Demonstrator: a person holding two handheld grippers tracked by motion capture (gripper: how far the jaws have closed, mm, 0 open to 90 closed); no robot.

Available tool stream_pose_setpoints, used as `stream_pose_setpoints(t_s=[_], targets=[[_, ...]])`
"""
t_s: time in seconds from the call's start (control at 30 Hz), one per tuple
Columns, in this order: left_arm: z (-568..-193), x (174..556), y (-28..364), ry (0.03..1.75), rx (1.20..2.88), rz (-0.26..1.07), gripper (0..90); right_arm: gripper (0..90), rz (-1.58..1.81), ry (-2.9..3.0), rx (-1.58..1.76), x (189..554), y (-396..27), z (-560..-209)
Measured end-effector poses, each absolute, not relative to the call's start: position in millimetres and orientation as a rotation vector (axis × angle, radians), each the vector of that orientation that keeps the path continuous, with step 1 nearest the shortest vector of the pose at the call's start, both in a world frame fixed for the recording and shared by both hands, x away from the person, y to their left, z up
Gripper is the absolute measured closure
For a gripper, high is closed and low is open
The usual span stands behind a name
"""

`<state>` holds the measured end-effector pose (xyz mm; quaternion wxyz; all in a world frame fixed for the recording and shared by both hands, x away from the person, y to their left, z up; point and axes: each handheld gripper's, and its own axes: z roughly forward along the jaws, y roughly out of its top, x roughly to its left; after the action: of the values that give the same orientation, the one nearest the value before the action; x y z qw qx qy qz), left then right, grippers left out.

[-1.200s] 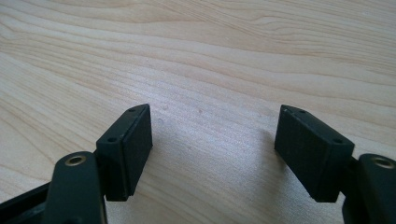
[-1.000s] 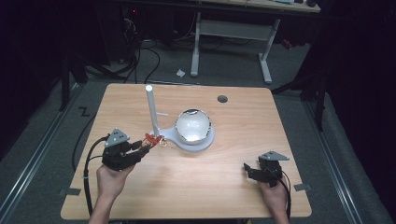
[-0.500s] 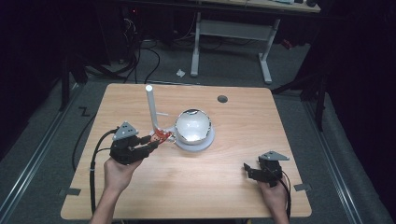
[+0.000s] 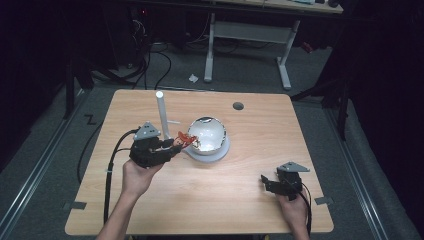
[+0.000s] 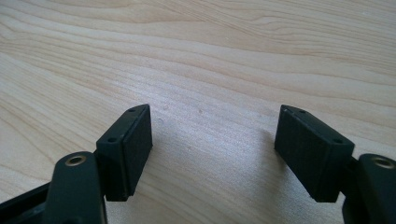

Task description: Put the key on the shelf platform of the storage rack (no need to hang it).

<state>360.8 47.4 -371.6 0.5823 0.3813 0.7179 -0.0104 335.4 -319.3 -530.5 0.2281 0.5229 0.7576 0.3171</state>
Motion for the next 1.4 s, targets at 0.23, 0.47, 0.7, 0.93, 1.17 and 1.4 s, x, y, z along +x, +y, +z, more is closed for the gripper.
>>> stream_pose_setpoints(t_s=[0.23,0.47,0.7,0.93,1.17,1.4], targets=[[-369,368,33,1.662,0.919,-0.039,65.2,27.9,0.873,2.086,1.440,335,-319,-530],[-369,380,19,1.664,0.931,-0.049,65.2,27.9,0.873,2.087,1.438,335,-319,-530],[-371,390,7,1.664,0.942,-0.032,65.2,27.9,0.873,2.087,1.438,335,-319,-530],[-375,399,-6,1.672,0.953,-0.027,65.2,28.0,0.873,2.087,1.438,335,-319,-531],[-378,405,-16,1.664,0.967,-0.027,65.2,27.9,0.873,2.087,1.438,335,-319,-530],[-388,414,-25,1.683,0.967,-0.018,65.2,27.9,0.874,2.087,1.438,335,-319,-530]])
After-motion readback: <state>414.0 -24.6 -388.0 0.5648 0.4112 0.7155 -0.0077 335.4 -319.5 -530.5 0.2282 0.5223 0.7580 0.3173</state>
